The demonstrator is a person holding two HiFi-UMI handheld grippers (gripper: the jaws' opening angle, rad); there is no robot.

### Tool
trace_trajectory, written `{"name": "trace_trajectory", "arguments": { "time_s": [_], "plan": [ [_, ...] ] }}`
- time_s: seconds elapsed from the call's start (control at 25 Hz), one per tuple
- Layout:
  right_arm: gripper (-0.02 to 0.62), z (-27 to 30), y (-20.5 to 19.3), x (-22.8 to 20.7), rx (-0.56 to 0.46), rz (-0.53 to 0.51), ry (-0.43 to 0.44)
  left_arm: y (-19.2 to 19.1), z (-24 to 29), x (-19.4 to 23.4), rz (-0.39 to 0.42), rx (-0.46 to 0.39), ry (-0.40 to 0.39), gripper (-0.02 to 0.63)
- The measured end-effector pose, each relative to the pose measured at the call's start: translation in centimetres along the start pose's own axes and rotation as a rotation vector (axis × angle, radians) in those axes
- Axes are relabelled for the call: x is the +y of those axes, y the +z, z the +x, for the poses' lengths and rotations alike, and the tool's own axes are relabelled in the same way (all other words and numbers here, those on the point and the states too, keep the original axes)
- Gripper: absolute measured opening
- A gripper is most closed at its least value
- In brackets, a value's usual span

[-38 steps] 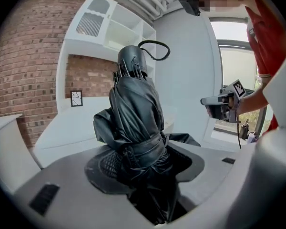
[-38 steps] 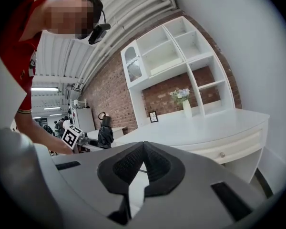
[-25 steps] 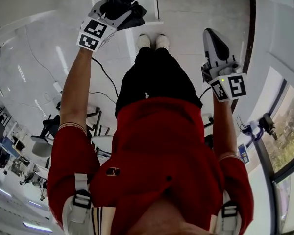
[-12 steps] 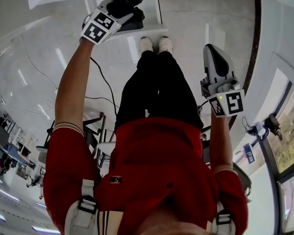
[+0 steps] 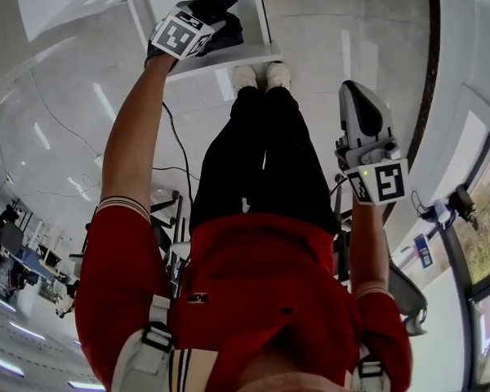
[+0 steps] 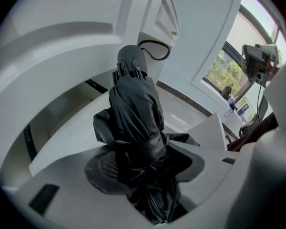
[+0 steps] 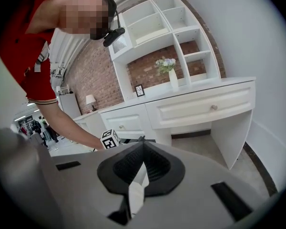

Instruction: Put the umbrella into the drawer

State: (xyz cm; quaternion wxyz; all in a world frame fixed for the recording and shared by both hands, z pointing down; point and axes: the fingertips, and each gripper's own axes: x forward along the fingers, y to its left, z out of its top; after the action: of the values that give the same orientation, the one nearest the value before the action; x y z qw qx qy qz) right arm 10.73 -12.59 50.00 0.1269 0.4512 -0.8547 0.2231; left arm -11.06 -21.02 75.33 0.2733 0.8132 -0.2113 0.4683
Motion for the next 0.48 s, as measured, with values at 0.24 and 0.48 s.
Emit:
{"name": "trace_trajectory", "arguments": {
  "time_s": [0.24,0.48],
  "plan": [
    [-0.002,3.1,-0.2,-0.3,-0.004,-0.059,-0.008,-0.9,3.7,1.1,-0.139,0.056,0.000,0.241],
    [-0.002,6.6,1.4,-0.3,-0.033,-0.093,0.027,-1.6,6.4,2.2,-0.275,0.103,0.031,0.241]
  ]
}}
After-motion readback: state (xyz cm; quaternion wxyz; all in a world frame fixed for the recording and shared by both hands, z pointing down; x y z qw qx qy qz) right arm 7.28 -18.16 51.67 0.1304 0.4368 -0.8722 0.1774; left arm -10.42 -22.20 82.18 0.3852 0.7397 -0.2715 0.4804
